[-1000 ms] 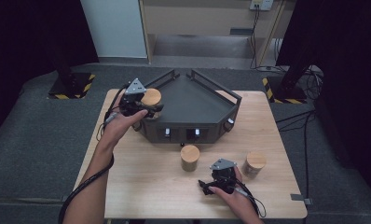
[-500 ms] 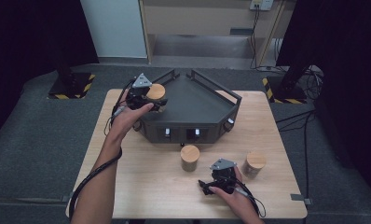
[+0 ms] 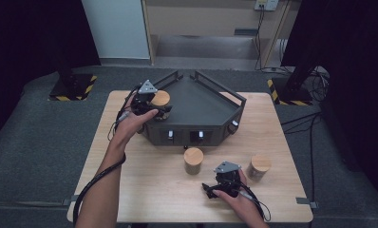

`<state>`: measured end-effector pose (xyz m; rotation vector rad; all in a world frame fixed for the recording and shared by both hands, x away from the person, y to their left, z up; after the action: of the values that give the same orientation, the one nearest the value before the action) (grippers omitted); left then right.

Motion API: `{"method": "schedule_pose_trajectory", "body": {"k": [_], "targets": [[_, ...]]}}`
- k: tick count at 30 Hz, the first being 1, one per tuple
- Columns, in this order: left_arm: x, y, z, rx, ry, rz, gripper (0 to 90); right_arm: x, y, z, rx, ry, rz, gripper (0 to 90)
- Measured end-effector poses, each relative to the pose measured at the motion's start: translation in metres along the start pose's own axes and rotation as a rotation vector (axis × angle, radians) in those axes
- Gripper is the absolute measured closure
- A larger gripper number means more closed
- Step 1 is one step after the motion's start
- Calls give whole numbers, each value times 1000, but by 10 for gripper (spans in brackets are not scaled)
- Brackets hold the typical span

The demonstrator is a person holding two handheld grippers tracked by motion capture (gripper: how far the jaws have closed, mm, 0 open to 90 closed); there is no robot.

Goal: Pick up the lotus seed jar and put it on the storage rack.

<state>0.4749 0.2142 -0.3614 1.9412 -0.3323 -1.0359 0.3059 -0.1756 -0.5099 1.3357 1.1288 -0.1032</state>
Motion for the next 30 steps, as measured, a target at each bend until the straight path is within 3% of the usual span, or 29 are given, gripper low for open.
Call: {"method": "schedule_pose_trajectory", "body": {"k": [11,18,24,30], "targets": [[5,-3,0,-33,-12,14,245,0,0,0,-1,0,0,3],[6,-6,-5,-86,-34,14,244,0,0,0,-2,0,0,3],[6,-4,-5,-82,-35,-1,240,0,0,0,-1,0,0,3],[2,-4,-3,-74,-6,-26,122,0,0,0,-1,0,0,3]]}}
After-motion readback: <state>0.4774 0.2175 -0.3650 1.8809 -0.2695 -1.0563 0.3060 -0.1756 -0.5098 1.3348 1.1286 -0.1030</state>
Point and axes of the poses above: each handheld gripper's, and its own axes: x roughly forward along the jaws, y roughly out of its top, z roughly to its right, the point moved 8 cm from there along x, roughly forward along the jaws, and after that the axes turned 12 degrees about x, right-handed, at the moved point
